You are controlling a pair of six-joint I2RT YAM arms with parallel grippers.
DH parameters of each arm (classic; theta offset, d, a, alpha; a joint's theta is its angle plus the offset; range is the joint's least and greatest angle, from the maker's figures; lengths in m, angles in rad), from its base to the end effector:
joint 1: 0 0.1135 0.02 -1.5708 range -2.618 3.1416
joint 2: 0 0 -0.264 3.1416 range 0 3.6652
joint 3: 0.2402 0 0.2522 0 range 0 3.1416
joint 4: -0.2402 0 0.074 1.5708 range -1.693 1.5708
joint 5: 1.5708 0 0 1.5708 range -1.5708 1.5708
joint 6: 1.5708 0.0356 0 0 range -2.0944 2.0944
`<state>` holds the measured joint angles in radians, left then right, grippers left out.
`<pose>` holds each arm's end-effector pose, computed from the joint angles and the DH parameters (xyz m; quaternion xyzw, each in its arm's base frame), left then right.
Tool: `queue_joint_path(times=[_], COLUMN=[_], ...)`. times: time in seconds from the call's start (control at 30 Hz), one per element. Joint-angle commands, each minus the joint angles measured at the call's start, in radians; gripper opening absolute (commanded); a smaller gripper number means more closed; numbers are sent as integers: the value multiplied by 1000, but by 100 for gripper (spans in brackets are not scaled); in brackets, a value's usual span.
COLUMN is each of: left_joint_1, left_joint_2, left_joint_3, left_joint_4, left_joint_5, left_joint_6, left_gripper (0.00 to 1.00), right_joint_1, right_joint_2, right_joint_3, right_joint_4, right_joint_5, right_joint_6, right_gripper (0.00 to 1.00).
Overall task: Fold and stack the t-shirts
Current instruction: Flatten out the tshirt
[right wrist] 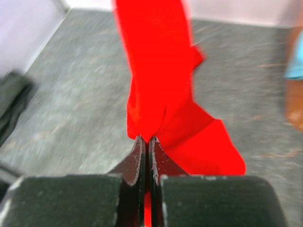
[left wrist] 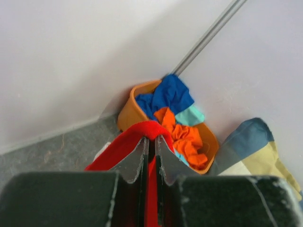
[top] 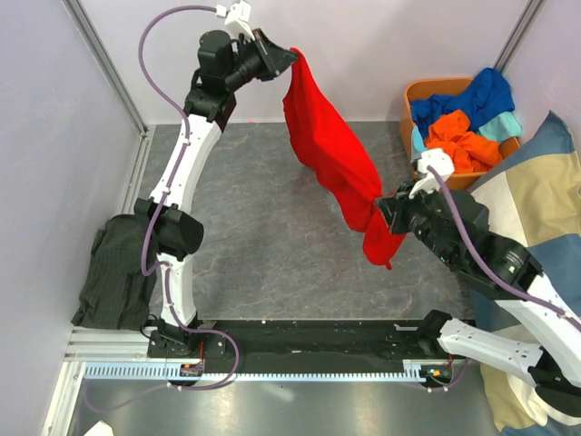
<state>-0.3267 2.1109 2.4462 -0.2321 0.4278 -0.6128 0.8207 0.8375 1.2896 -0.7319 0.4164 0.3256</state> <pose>0.4434 -0.1658 0.4881 0.0627 0.6702 -0.4553 0.5828 0.1059 0.0925 0.4412 -0.0709 0.7882 0.1805 0.5841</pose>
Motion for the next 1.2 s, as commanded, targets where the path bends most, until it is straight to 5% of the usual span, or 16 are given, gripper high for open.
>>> queue_joint_path(times=[0.0, 0.2, 0.23, 0.3, 0.37, 0.4, 0.5, 0.9, 1.17], left_joint_1=[3, 3, 5, 6, 12, 18, 41, 45, -155], left_joint_2=[-48, -65, -68, -100, -138, -156, -227, -596, -854], left_joint_3=[-151, -375, -419, -485, -610, -650, -746, -1110, -1605], left_joint_4=[63, 111, 111, 123, 184, 204, 228, 212, 323], left_joint_5=[42, 60, 45, 11, -38, -52, -104, -313, -461], left_joint_6=[2, 80, 103, 119, 122, 119, 110, 122, 30], left_gripper=[2, 2, 3, 24, 41, 49, 62, 63, 59], right_joint_1=[3, 30, 38, 52, 52, 54, 52, 20, -176], right_joint_2=[31, 84, 107, 129, 150, 147, 111, 268, 557], right_joint_3=[-102, -389, -439, -475, -503, -507, -495, -372, -228], right_joint_4=[8, 213, 260, 288, 313, 318, 316, 316, 468], right_joint_5=[-334, -764, -778, -786, -801, -776, -587, 92, 85], right_joint_6=[-3, 88, 93, 89, 69, 63, 66, 63, 61], right_gripper=[0, 4, 17, 52, 60, 75, 95, 98, 98])
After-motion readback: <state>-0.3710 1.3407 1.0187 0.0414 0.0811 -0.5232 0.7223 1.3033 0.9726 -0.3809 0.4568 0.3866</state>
